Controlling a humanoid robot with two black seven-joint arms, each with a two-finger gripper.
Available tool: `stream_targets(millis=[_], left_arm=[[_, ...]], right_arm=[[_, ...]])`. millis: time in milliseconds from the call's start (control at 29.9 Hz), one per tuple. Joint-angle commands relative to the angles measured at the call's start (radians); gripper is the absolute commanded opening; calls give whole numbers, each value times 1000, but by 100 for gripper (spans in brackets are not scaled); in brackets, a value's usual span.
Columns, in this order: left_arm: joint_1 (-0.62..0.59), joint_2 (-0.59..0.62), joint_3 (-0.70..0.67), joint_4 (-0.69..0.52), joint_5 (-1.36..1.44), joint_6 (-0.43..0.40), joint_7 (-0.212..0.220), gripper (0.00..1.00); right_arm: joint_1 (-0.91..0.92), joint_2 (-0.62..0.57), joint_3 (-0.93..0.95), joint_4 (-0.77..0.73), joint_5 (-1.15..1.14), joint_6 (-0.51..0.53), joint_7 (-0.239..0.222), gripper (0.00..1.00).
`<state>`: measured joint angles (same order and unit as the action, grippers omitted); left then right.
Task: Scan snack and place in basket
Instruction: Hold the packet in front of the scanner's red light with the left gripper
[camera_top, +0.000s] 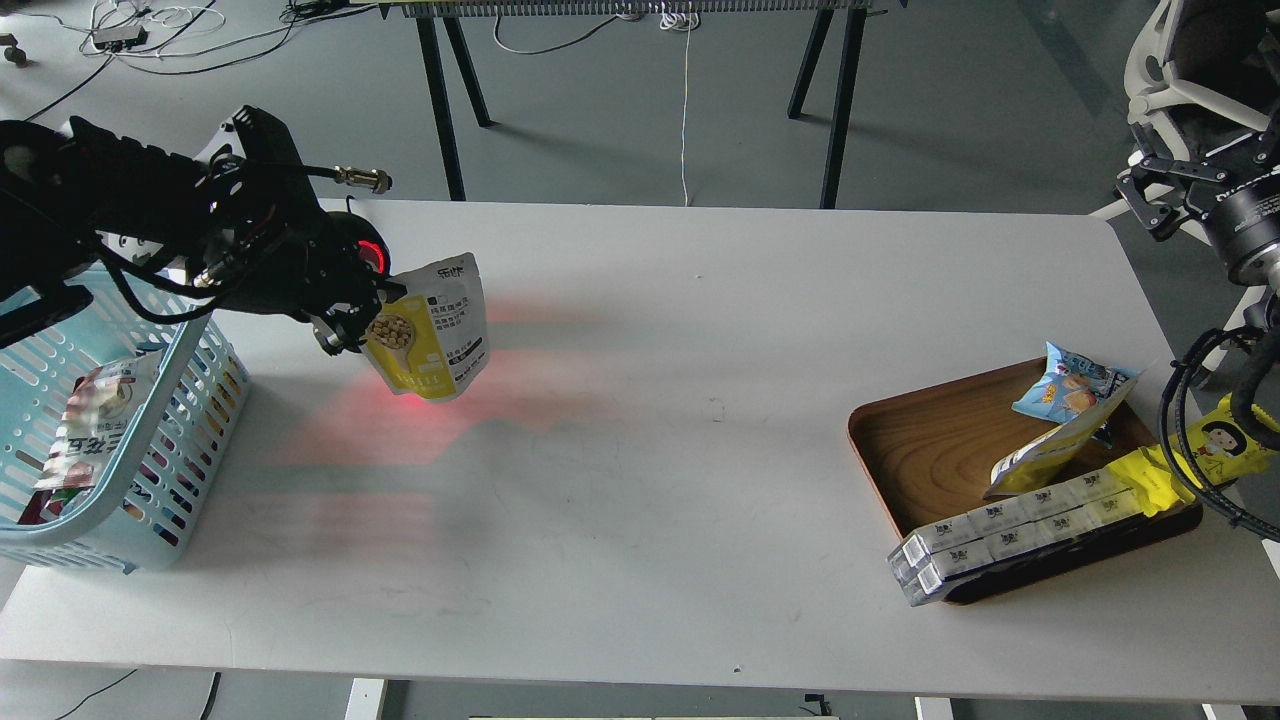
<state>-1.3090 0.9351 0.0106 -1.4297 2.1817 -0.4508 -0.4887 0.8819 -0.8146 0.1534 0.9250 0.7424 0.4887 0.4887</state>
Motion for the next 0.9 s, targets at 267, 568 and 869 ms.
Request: stream_targets(millis=[267, 568, 869], left_arm=[[-18, 22, -12, -83, 0, -5, 0, 0], [-55, 22, -8, -19, 0, -5, 0, 0], [-52, 21, -6, 40, 0, 0, 0, 0]], right_arm=[[-17, -1, 0, 0, 0, 0, 0, 99], [-17, -1, 0, 2, 0, 0, 0, 99], [-18, 0, 0, 0, 0, 0, 0, 99]])
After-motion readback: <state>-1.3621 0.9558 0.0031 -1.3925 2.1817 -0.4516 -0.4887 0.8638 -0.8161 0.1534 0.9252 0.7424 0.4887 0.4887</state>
